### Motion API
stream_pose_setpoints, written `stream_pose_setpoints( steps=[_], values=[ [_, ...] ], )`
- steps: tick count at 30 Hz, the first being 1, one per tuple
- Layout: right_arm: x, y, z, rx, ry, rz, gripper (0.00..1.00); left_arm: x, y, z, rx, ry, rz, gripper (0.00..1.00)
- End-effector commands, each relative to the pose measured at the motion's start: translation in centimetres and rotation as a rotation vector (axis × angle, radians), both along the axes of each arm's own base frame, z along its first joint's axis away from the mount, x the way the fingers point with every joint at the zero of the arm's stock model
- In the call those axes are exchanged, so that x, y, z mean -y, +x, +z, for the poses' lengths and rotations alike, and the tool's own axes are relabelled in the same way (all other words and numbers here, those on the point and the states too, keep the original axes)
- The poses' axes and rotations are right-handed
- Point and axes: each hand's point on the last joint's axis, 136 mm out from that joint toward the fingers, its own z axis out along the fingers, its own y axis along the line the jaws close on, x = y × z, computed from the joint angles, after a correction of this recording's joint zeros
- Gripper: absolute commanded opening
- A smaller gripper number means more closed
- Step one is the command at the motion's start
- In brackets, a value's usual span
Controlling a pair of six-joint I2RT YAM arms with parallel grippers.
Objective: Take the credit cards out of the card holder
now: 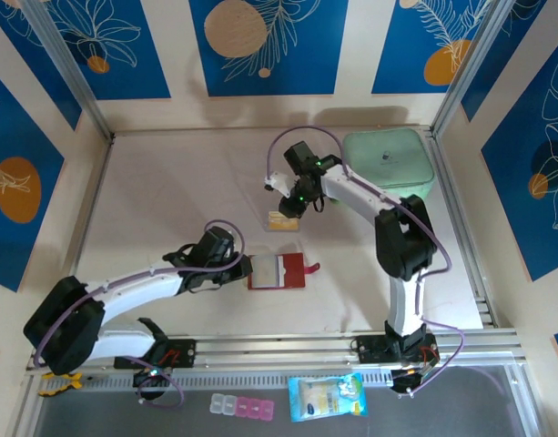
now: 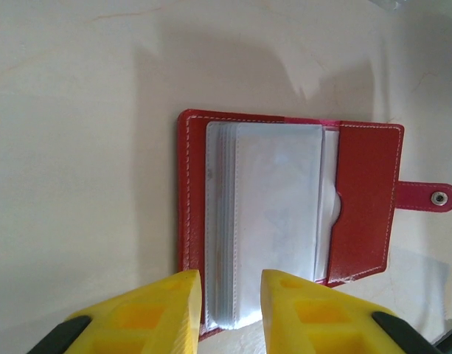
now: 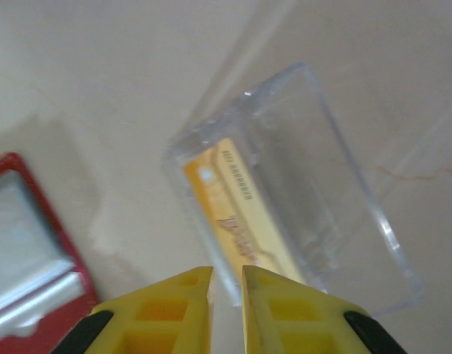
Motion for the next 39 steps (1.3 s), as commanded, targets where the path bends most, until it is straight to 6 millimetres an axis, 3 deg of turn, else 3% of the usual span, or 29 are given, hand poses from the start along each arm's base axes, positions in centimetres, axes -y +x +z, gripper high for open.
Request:
stream_pose_setpoints(
  steps=[1, 6, 10, 15, 20, 31, 39],
  values=[
    [-1.7, -1.5, 3.0, -0.045, 0.181, -0.167, 0.18, 1.5, 1.2, 1.4, 0.039, -0.041, -0.040, 0.27],
    [-2.1, -4.7, 3.4, -0.163, 0.320, -0.361, 0.18, 2.2, 1.4, 0.7, 0.018, -0.043, -0.057, 0.21],
    [-2.4, -7.3, 2.8, -0.288, 0.372, -0.469, 0.18, 1.4, 1.3, -0.5, -0.022, 0.022, -0.040, 0.15],
    [-2.1, -8.9, 1.9, -0.417, 0.400, -0.633, 0.18, 0.7, 1.1, -1.4, -0.037, 0.062, -0.028, 0.12],
    [-3.6, -10.7, 1.2, -0.502, 0.480, -0.681, 0.17, 0.3, 1.0, -1.9, -0.049, 0.084, -0.015, 0.09],
    [-4.1, -12.2, -1.3, -0.579, 0.390, -0.747, 0.16, 0.0, 0.4, -3.2, -0.085, 0.102, -0.023, 0.06],
    [-4.2, -12.5, -2.0, -0.597, 0.373, -0.752, 0.24, -0.5, 0.3, -3.5, -0.089, 0.131, -0.023, 0.05]
  ],
)
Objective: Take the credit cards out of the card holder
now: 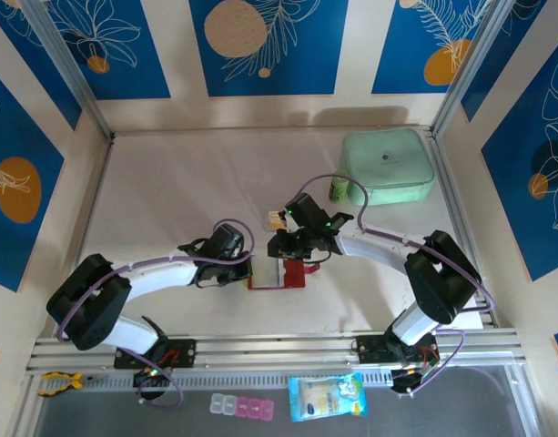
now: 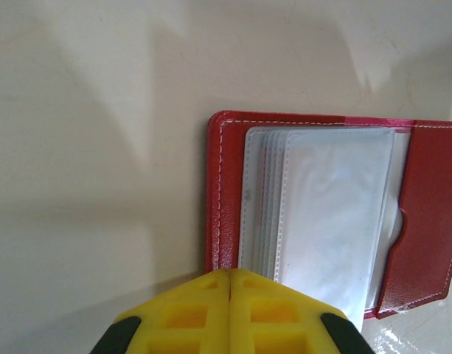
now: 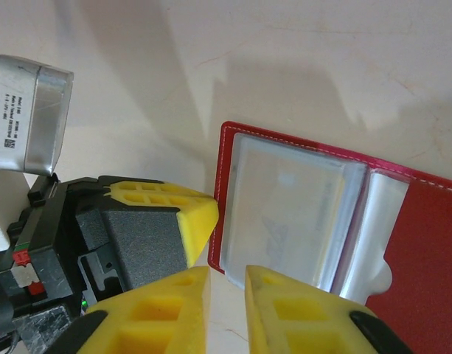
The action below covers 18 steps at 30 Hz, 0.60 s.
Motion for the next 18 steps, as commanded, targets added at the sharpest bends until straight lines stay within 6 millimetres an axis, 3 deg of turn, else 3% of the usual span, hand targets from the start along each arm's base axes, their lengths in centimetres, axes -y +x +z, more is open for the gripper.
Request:
stream_pose_setpoints(
  steps=[1, 11, 18],
  values=[
    [-0.5, -0.3, -0.3, -0.030, -0.002, 0.008, 0.26, -0.7, 0.0, -0.7, -0.004, 0.043, -0.007, 0.05],
    [-1.0, -0.8, -1.5, -0.073, -0.005, 0.024, 0.40, -0.8, -0.3, -1.2, -0.019, 0.047, -0.004, 0.05],
    [-1.8, -1.2, -2.4, -0.105, -0.007, 0.047, 0.42, -0.9, -0.4, -1.3, -0.023, 0.049, -0.004, 0.04]
  ],
)
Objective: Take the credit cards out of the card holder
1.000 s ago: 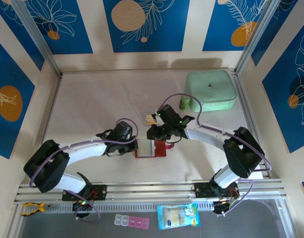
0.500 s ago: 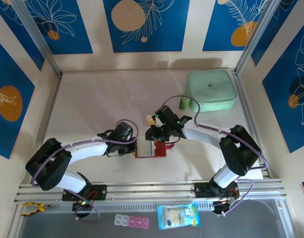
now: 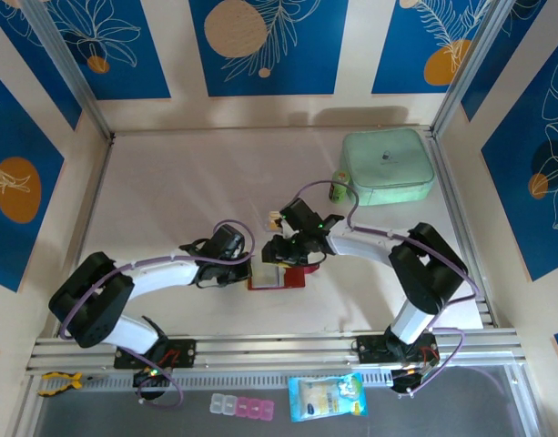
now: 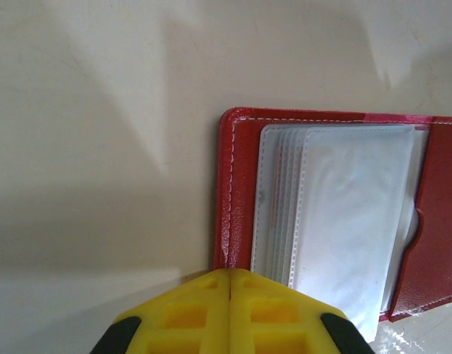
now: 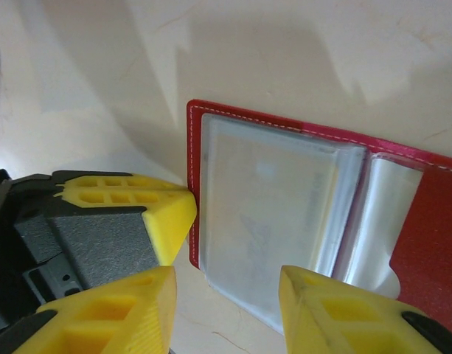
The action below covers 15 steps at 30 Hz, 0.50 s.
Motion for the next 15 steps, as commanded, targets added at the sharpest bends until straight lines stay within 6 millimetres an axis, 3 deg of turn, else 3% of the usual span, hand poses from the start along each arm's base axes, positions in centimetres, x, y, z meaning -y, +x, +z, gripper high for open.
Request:
stream_pose_setpoints(
  steps=[1, 15],
  values=[
    [-1.2, -0.2, 0.3, -0.023, 0.024, 0.024, 0.41, -0.8, -0.2, -0.8, -0.010, 0.038, -0.004, 0.04],
    [-1.3, -0.8, -2.0, -0.083, -0.029, 0.033, 0.40, -1.0, -0.4, -1.0, -0.018, 0.050, -0.007, 0.04]
  ],
)
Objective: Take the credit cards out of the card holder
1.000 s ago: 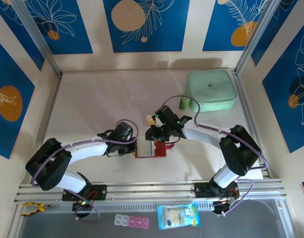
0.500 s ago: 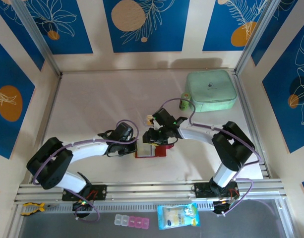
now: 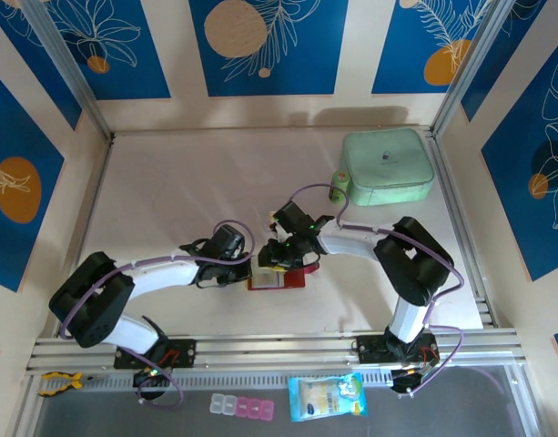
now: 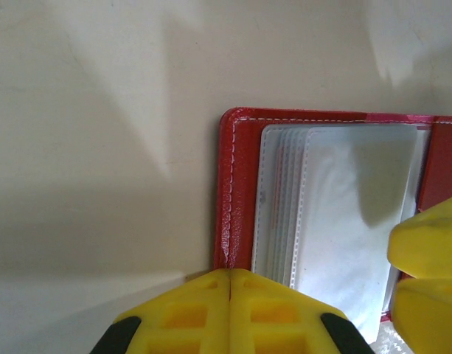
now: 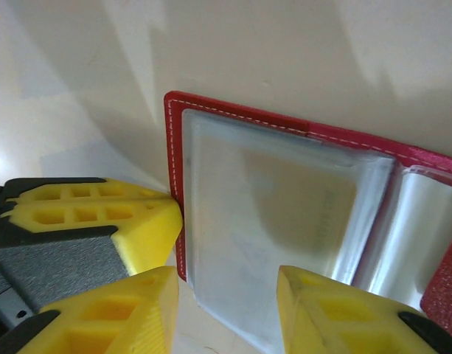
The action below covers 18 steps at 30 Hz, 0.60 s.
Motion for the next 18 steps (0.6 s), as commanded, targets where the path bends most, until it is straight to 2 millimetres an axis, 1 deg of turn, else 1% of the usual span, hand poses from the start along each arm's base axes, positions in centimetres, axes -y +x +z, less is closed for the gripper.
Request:
stream_pose_setpoints(
  steps=[1, 6, 11, 18],
  values=[
    [-0.3, -0.5, -0.2, -0.038, -0.011, 0.005, 0.40, -0.9, -0.3, -0.9, -0.016, 0.048, -0.006, 0.04],
    [0.6, -0.4, -0.7, -0.028, -0.067, -0.004, 0.40, -1.1, -0.5, -1.2, -0.021, 0.051, -0.005, 0.04],
    [1.6, -0.3, -0.6, -0.004, -0.107, -0.019, 0.40, -1.1, -0.4, -1.2, -0.022, 0.052, -0.003, 0.05],
    [2.1, -0.4, -0.6, -0.002, -0.118, -0.019, 0.40, -1.0, -0.4, -1.0, -0.021, 0.053, -0.007, 0.04]
  ],
)
